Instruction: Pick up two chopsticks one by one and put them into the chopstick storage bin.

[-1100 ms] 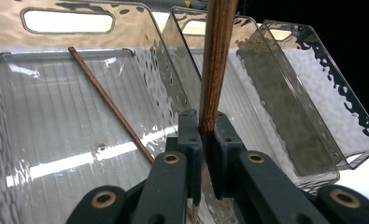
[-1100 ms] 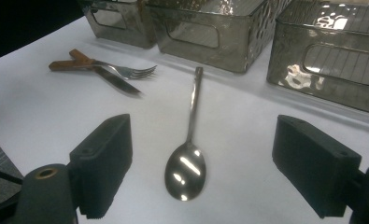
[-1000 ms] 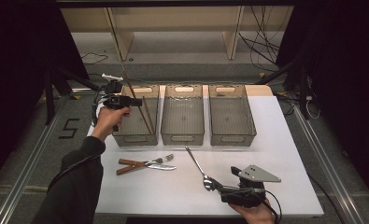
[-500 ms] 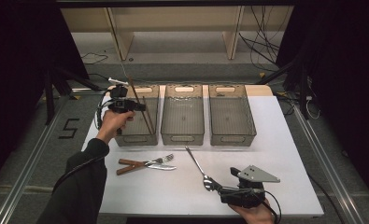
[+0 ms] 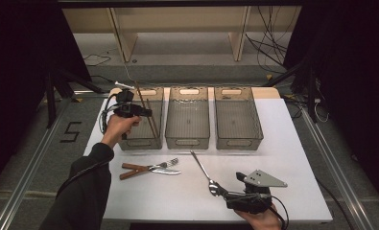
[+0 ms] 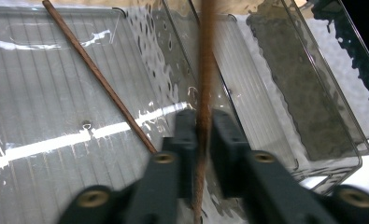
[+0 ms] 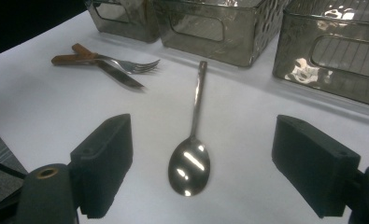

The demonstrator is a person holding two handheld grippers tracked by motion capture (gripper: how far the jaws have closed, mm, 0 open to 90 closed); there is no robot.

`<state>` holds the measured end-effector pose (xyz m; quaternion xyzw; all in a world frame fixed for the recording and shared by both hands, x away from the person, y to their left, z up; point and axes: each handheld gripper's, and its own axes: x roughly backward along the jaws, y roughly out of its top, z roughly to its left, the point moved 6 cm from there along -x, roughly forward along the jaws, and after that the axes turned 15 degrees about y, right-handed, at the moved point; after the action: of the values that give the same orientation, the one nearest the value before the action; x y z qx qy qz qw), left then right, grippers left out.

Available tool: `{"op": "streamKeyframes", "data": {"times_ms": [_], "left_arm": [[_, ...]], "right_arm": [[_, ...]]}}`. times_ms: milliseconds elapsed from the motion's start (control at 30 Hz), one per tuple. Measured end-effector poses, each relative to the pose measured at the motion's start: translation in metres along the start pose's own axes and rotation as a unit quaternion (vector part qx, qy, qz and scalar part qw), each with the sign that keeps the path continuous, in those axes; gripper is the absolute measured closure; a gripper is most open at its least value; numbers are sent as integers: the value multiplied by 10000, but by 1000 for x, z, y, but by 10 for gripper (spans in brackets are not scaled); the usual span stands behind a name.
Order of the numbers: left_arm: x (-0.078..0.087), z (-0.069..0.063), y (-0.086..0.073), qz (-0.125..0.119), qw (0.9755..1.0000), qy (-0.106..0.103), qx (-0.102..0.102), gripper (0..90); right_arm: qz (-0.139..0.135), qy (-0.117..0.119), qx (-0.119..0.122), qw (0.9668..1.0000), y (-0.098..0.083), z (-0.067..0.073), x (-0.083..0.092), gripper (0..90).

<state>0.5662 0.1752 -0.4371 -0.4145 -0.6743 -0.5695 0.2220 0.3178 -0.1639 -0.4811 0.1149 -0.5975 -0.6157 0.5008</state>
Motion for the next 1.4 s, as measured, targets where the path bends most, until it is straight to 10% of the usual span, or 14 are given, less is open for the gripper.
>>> {"op": "streamKeyframes", "data": {"times_ms": [167,367,867,1400], "left_arm": [[-1,0,2,5,9996,284,-68,399],[2,-1,4,-19,9993,365,-38,285],[45,-17,-12,-570,9978,44,-324,188],[68,-29,-71,-873,9936,-195,-687,170]], "right_arm": [[4,12,-3,10000,0,0,0,213],[-1,12,-6,10000,0,0,0,213],[266,-23,10,9996,2,1,-5,215],[488,-40,-19,9988,22,-11,-18,227]]}}
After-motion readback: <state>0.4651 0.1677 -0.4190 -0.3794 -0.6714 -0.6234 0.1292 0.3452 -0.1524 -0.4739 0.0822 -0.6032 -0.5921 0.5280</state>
